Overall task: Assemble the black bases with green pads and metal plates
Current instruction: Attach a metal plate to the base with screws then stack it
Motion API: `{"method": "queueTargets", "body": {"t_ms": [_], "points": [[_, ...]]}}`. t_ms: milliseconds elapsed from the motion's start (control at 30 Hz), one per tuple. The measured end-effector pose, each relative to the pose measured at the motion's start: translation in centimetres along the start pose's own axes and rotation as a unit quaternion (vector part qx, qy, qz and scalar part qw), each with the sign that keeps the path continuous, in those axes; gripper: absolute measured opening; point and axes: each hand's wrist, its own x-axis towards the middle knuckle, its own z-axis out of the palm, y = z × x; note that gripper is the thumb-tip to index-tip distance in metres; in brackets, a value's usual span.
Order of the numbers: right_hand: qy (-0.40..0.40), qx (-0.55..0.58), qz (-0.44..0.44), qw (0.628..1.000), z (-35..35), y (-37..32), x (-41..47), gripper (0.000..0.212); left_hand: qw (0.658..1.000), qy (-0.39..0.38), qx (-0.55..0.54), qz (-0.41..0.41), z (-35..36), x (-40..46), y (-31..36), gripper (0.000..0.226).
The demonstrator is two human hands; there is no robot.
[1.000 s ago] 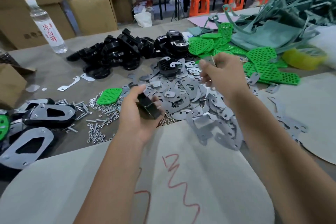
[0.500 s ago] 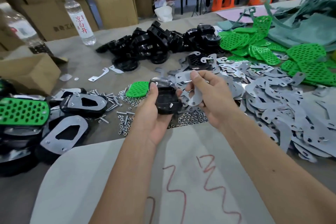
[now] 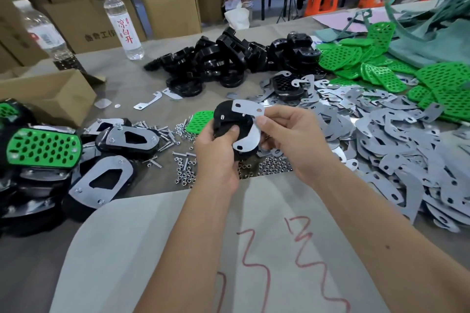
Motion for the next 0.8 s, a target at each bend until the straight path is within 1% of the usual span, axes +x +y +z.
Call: {"method": "queueTargets", "body": {"t_ms": [133,300,400,500,667,800], "points": [[-0.003,-0.054,-0.02,0.998,0.1,0.0,-0.1,0.01,0.999,-0.008,0.039,0.017,0.1,-0.2,-0.2,0.024],[-0.029,-0.069,-0.007,0.997,-0.7,-0.6,0.1,0.004,0.998,-0.004,0.063,0.021,0.1,0.0,-0.4,0.024],[-0.04,-0.078,0.011,0.996,-0.9,-0.8,0.2,0.008,0.998,-0.001,0.064,0.022,0.2,0.1,-0.6,0.026],[-0.024,-0.078,0.023,0.996,-0.7,-0.7,0.1,0.014,0.997,0.004,0.07,0.026,0.2,0.1,-0.7,0.026],[0.02,-0.073,0.043,0.996,-0.1,-0.2,-0.2,0.008,0.996,0.011,0.079,0.033,0.2,0.1,-0.8,0.027],[0.023,-0.076,0.066,0.995,-0.2,-0.2,-0.3,0.009,0.996,0.024,0.073,0.034,0.3,0.0,-0.9,0.025]]}}
